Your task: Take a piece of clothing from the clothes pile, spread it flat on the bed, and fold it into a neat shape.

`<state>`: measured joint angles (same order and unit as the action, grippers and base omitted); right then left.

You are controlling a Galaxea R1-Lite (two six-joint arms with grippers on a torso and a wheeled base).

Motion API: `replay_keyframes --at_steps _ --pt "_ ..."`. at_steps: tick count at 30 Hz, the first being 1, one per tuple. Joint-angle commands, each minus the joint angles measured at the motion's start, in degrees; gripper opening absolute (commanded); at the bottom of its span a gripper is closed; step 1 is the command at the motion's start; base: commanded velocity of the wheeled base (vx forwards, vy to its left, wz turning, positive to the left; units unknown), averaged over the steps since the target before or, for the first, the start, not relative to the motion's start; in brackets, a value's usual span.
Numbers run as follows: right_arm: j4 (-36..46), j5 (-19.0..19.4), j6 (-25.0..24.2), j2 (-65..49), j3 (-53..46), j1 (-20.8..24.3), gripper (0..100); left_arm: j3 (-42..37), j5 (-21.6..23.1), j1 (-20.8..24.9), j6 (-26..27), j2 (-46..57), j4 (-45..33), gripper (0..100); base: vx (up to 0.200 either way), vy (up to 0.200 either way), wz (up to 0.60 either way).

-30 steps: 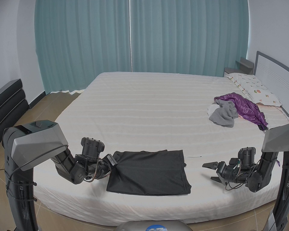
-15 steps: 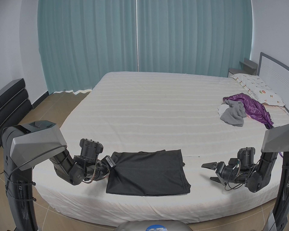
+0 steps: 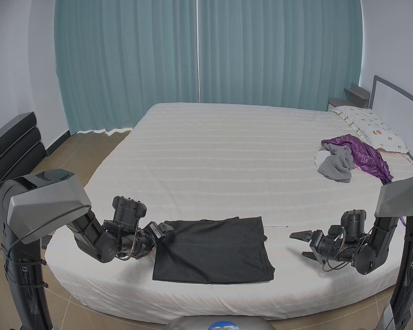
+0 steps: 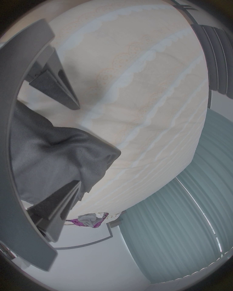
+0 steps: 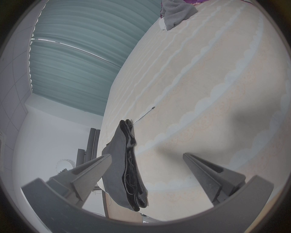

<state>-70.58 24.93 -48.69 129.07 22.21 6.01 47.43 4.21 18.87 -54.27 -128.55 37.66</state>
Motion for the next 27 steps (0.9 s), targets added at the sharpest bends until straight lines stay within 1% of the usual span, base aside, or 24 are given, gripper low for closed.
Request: replay_keyframes --at_steps 1,3,4,5,6,8,9,10,13,14,16,18,19,20,22,23,24,25,26,27 --pt "0.01 -0.67 0.09 -3.21 -0.94 0.05 100 0.03 1.16 -1.29 -3.21 3.13 -0.04 100 0.0 0.0 0.0" --pt "-0.08 -2.34 0.17 -4.71 -1.47 0.23 100 0.03 2.3 -2.44 -4.17 4.89 -0.04 100 0.0 0.0 0.0" --pt "-0.17 -3.84 0.26 -5.76 -1.82 0.32 100 0.03 2.56 -3.14 -4.26 5.85 0.05 100 0.0 0.0 0.0" --pt "-0.17 -4.36 0.26 -6.2 -1.91 0.32 100 0.03 2.65 -3.4 -4.26 6.21 0.05 100 0.0 0.0 0.0" --pt "-0.7 -6.82 0.35 -8.93 -2.52 0.32 100 0.12 2.65 -4.81 -4.17 8.4 0.14 100 0.0 0.0 0.0" --pt "-1.75 -9.37 0.53 -13.76 -3.93 -0.03 100 -0.15 2.65 -6.57 -4.17 12.36 0.05 100 0.0 0.0 0.0" --pt "-2.28 -9.99 0.53 -15.34 -4.37 -0.12 100 -0.32 2.74 -6.92 -4.17 13.41 0.14 100 0.0 0.0 0.0" --pt "-3.33 -11.39 0.61 -19.12 -5.51 -0.21 100 -0.85 2.65 -7.62 -4.17 15.7 0.49 100 0.0 0.0 0.0" --pt "-4.56 -14.29 1.32 -28.0 -8.15 -0.03 100 -1.73 1.42 -8.24 -3.74 21.94 0.66 100 0.0 0.0 0.0" --pt "-4.48 -15.44 1.84 -31.95 -9.38 -0.12 100 -2.43 0.45 -8.5 -3.74 25.63 0.75 100 0.0 0.0 0.0" --pt "-4.48 -16.49 3.34 -38.11 -11.84 -0.56 100 -3.84 -0.95 -8.94 -3.74 32.31 0.75 100 0.0 0.0 0.0" --pt "-4.39 -16.49 5.97 -44.26 -14.56 -1.79 100 -6.3 -1.57 -9.2 -3.47 38.46 0.84 100 0.0 0.0 0.0" --pt "-4.12 -16.32 6.77 -45.67 -15.0 -2.32 100 -6.92 -1.66 -9.29 -3.47 39.78 0.84 100 0.0 0.0 0.0" --pt "-3.68 -15.96 10.54 -50.32 -16.76 -4.16 100 -9.03 -1.74 -9.38 -2.77 44.79 0.75 100 0.0 0.0 0.0" --pt "-3.68 -15.35 14.76 -54.63 -18.87 -5.75 100 -11.75 -2.1 -9.55 -0.31 49.89 0.75 100 0.0 0.0 0.0" --pt "-3.68 -15.26 15.03 -54.98 -19.14 -5.83 100 -11.93 -2.1 -9.55 -0.04 50.24 0.75 100 0.0 0.0 0.0" --pt "-3.68 -13.77 17.93 -58.5 -21.6 -6.54 100 -14.21 -3.68 -9.91 3.3 54.9 0.75 100 0.0 0.0 0.0" --pt "-3.33 -12.54 19.33 -60.78 -22.21 -6.63 100 -15.44 -5.17 -9.99 5.41 57.71 0.75 100 0.0 0.0 0.0" --pt "-2.72 -11.39 19.6 -63.42 -22.21 -6.8 100 -16.76 -6.58 -9.91 7.51 60.43 0.66 100 0.0 0.0 0.0" --pt "-2.37 -11.13 19.77 -64.21 -22.21 -6.89 100 -17.2 -6.93 -9.91 8.04 61.23 0.66 100 0.0 0.0 0.0"
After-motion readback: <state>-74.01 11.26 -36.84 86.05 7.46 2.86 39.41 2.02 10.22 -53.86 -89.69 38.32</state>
